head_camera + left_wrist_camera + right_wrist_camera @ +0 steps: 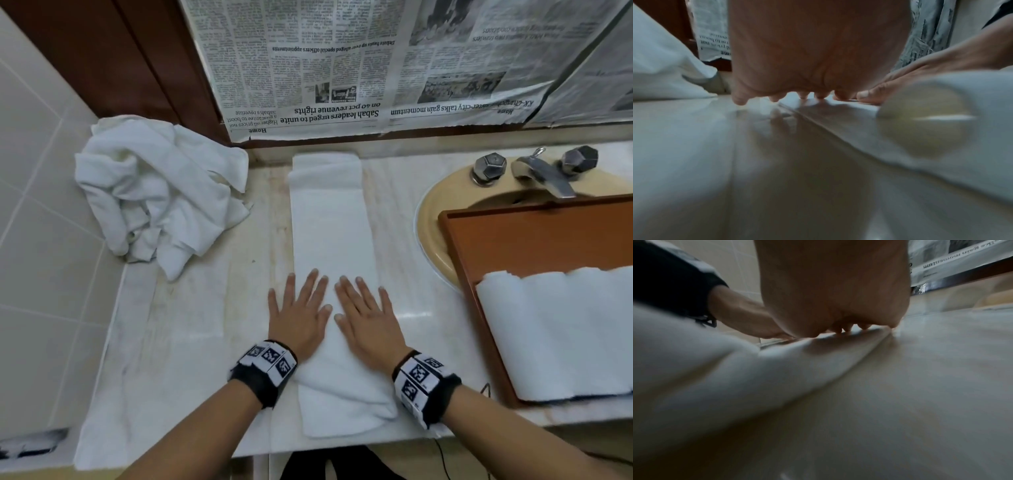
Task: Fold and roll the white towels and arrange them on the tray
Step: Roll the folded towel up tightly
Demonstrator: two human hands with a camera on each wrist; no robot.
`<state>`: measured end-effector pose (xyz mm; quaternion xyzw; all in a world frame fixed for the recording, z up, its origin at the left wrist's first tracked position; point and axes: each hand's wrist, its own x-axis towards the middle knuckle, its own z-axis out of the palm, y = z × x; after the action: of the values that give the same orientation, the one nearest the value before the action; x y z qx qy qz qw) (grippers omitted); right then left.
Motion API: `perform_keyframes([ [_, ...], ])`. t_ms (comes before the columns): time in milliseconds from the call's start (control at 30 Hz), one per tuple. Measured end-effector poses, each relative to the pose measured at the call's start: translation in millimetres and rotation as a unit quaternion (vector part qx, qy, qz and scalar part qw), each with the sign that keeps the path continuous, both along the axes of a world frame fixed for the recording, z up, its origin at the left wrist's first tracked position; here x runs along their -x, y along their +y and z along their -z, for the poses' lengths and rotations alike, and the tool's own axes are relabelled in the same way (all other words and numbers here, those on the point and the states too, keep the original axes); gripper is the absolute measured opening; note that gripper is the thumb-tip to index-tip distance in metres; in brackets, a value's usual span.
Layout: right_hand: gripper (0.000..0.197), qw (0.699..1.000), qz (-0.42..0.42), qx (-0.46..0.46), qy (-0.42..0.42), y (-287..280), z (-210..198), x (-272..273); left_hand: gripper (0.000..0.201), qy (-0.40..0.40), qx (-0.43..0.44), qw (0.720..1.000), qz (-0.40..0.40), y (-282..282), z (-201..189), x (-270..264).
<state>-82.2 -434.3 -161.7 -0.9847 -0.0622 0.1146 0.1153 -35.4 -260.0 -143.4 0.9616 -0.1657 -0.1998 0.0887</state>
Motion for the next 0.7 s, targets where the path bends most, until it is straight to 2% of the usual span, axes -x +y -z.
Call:
perform_keyframes([
  [133,0.064,0.999,0.042,0.012,0.005,-10,1,4,0.055,-0.005,-0.008,1.0,-0.009,12,6,0],
  [300,0.076,0.991,0.131,0.004,0.032,-22,-12,19,0.056,0.024,0.014,0.997,-0.077,27,0,-1],
  [500,0.07,0.998,0.051,-0.01,0.047,5,-15,70,0.055,0.035,0.044,0.998,-0.018,25,-9,51],
  [700,0.074,0.996,0.08,-0.006,0.038,-6,-11,71,0.059,0.039,0.001,0.999,-0.005,35,-3,60],
])
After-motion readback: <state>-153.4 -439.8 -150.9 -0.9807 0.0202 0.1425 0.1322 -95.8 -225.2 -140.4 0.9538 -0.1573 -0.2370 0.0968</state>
